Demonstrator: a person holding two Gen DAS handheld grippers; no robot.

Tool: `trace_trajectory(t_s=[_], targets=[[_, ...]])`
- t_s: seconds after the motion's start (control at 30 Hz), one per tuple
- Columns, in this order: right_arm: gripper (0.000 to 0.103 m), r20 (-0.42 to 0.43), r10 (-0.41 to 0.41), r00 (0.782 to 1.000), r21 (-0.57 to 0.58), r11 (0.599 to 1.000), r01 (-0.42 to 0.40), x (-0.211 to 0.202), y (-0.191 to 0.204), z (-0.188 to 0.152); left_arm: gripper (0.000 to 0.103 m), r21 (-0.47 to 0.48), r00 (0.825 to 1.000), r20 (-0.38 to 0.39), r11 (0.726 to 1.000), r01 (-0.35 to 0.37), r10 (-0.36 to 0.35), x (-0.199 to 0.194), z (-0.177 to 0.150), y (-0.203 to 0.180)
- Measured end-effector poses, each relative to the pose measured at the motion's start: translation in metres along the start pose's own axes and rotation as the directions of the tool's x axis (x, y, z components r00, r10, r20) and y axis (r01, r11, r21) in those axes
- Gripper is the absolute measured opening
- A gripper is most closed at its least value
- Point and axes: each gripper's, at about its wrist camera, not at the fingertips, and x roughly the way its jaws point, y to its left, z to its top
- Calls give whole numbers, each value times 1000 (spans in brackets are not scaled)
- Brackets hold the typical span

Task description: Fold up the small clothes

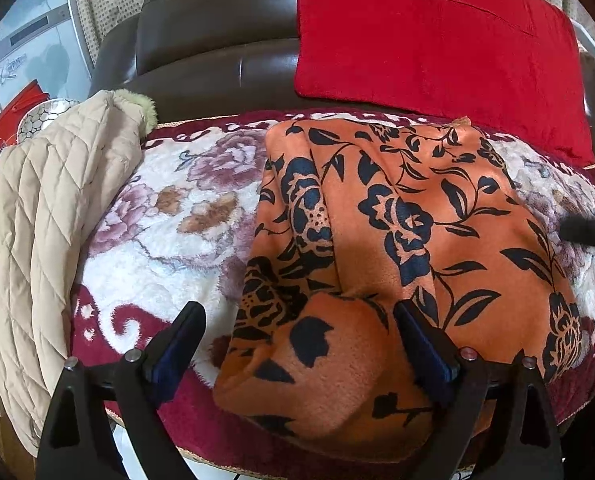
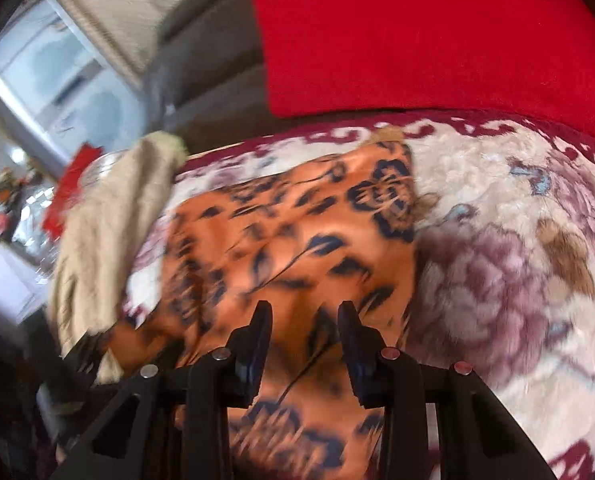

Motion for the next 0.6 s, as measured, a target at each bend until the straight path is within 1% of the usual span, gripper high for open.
trace_trajectory(t_s=[0.1, 0.13, 0.17, 0.2, 0.3, 0.37, 0.43, 0.53, 0.6], targets=[[37, -30, 45, 999, -20, 999, -45, -8, 11, -26, 96, -3, 1000, -1, 1000, -2, 2, 0, -1, 0], [38, -82, 73, 994, -8, 997, -74, 0, 12, -39, 97, -3, 1000, -7, 1000, -4, 4, 1, -1, -1], [39, -112, 69, 991, -4, 998, -70, 9, 11, -49, 98, 0, 1000, -14, 1000, -5, 5, 2, -2, -1], [39, -121, 45, 992, -12, 999, -47, 17, 11, -59, 98, 3, 1000, -19, 1000, -9, 9, 2, -2, -2], [39, -58, 0, 998, -85, 996, -5, 20, 20, -76, 98, 12, 999, -17, 1000, -27, 28, -3, -2, -3], [39, -62, -18, 998, -109, 994, 11, 20, 25, -78, 97, 19, 999, -21, 999, -45, 45, -7, 0, -3], [39, -68, -7, 998, -100, 995, 0, 20, 24, -78, 97, 26, 998, -12, 997, -67, 68, -13, 2, -5], [39, -60, 19, 998, -80, 996, -24, 18, 15, -81, 97, 64, 993, 14, 991, -122, 121, -22, 3, -10], [39, -57, 22, 998, -86, 996, -27, 18, 11, -83, 97, 82, 988, 27, 985, -154, 152, -25, 1, -12]])
